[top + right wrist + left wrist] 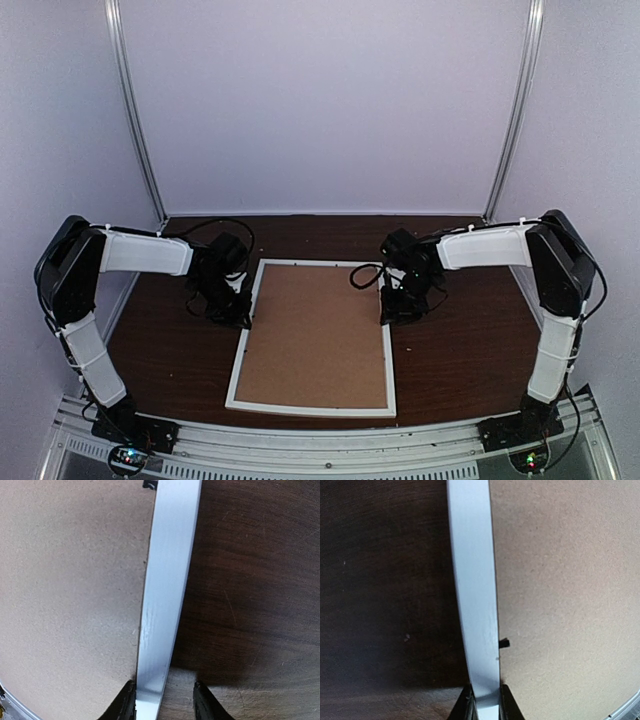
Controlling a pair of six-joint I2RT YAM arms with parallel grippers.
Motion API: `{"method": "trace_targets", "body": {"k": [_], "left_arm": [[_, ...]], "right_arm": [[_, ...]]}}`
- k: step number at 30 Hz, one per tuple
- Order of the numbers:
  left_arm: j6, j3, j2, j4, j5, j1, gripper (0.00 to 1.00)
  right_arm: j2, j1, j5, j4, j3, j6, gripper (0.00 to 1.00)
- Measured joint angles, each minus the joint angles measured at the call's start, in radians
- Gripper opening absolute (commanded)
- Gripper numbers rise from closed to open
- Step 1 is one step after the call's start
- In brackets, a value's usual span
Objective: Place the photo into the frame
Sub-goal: Press the fastener onto the backboard.
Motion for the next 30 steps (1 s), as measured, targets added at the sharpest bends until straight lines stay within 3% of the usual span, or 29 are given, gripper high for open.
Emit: {"method": "trace_targets", "body": {"k": [30], "left_arm": [[-0.001,-0.007,-0.004,0.008,0.0,0.0,0.0]], "right_arm": [[0.027,0.054,0.105,-0.051,0.051,-0.005,0.39]]}}
